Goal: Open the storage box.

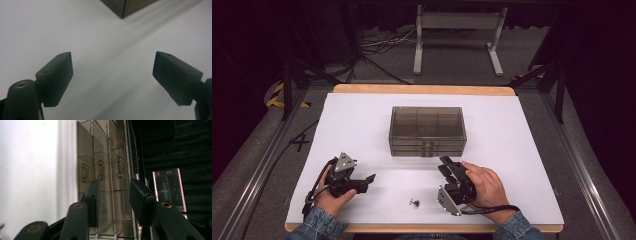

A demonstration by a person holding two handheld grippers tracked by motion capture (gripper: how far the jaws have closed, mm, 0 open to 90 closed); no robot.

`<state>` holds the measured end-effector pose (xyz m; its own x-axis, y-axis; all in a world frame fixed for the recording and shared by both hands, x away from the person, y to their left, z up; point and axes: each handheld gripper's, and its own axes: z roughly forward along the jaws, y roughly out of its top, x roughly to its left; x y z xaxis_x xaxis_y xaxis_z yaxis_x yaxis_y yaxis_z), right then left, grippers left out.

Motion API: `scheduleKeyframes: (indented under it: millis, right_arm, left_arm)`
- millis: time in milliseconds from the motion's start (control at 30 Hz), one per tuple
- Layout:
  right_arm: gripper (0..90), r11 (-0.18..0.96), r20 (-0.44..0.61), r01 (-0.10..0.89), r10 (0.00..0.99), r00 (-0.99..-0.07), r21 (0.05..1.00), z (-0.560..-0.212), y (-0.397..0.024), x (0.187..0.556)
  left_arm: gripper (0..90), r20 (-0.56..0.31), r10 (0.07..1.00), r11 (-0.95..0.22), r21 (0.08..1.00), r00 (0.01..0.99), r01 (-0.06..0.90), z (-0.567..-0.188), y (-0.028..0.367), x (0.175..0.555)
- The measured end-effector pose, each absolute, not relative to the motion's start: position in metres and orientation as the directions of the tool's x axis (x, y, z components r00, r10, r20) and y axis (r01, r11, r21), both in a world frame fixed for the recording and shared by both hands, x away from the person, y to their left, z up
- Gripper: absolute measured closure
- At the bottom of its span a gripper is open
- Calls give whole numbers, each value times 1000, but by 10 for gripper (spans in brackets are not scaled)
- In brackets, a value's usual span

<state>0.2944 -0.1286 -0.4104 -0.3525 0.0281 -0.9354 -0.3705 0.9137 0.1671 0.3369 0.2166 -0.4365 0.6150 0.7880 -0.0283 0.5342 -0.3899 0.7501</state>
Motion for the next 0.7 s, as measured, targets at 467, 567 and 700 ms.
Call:
scheduleKeyframes:
  millis: [467, 567, 700]
  right_arm:
    - [624, 932, -954, -350, -17, -300, 93, -416, -114, 309]
    - [634, 936, -958, -344, -25, -286, 79, -417, -112, 313]
    - [642, 942, -961, -329, -25, -277, 70, -419, -110, 319]
  left_arm:
    - [174, -34, 791, -384, 751, 611, 538, -437, 217, 337]
    - [174, -33, 791, -384, 751, 611, 538, -437, 217, 337]
    - [174, -33, 791, -383, 751, 611, 537, -437, 217, 337]
